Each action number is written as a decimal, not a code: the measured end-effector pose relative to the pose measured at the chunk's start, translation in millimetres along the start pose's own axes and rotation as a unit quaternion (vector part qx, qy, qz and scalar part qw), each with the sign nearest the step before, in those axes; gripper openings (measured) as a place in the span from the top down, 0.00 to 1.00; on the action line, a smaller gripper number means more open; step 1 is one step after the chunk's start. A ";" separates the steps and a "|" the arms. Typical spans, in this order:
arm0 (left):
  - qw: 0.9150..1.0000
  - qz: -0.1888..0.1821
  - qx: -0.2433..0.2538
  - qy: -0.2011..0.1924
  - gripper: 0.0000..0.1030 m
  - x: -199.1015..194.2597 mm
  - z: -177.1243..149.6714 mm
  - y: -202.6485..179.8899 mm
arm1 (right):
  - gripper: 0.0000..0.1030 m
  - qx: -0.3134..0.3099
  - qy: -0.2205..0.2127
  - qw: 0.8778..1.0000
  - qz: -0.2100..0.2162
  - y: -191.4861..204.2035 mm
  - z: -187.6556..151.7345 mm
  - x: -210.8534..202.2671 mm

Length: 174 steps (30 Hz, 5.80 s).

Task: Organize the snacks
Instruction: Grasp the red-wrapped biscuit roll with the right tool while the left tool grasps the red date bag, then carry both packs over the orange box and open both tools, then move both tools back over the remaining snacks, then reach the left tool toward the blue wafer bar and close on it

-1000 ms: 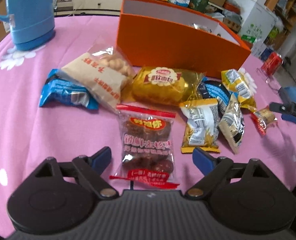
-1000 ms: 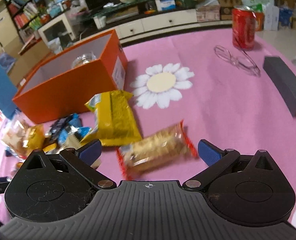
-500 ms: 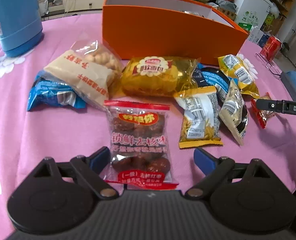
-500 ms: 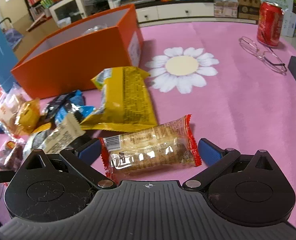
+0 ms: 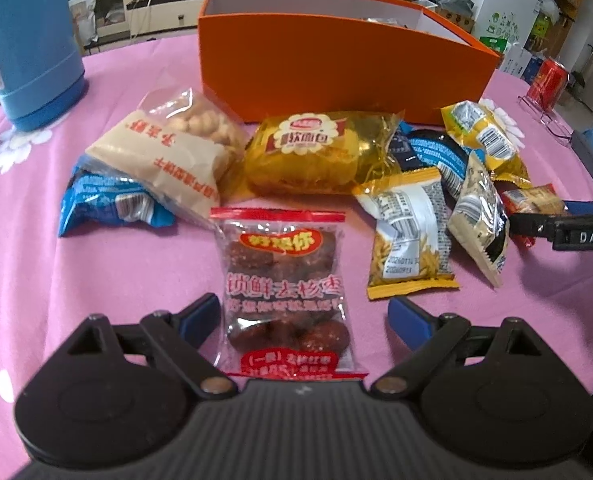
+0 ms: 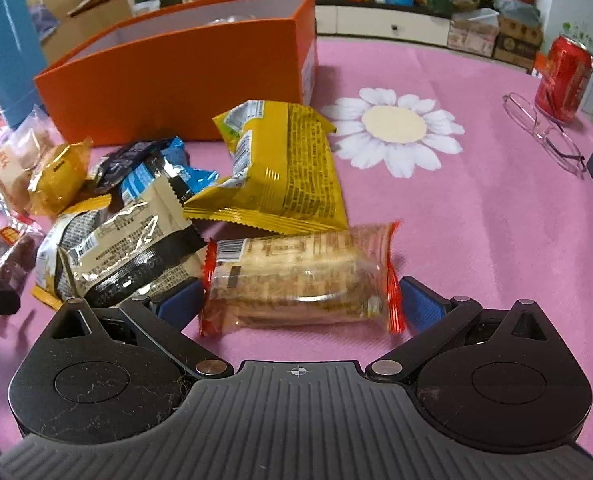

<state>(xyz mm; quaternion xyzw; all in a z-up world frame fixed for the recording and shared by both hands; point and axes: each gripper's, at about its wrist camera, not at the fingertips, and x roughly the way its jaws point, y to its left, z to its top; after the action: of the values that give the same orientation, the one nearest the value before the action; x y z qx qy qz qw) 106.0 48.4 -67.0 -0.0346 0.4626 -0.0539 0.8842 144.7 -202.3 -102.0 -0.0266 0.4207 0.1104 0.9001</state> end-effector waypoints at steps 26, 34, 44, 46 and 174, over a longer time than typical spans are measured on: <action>0.991 -0.062 -0.091 -0.071 0.53 -75.1 15.1 27.8 | 0.25 0.051 -0.069 0.995 0.047 7.1 -12.0 -93.2; 0.986 -0.053 -0.069 -0.143 0.53 -60.8 123.0 28.5 | 0.25 0.006 -0.151 0.987 0.061 26.3 96.6 -84.9; 0.986 -0.064 -0.068 -0.139 0.53 36.5 225.2 25.5 | 0.25 -0.070 -0.140 0.987 0.025 58.2 208.8 34.7; 0.989 -0.050 -0.060 -0.127 0.53 54.5 232.4 26.1 | 0.25 -0.086 -0.132 0.987 0.021 67.3 216.3 56.4; 0.991 0.130 -0.030 -0.002 0.11 -28.4 -32.8 52.4 | 0.09 0.064 0.009 0.995 0.071 25.0 -25.1 -48.8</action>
<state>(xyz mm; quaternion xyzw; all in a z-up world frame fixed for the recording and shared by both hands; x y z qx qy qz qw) 66.3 103.6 -68.4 -0.0012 0.4633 0.0754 0.8830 90.0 -190.1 -79.9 0.0600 0.4358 0.1462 0.8861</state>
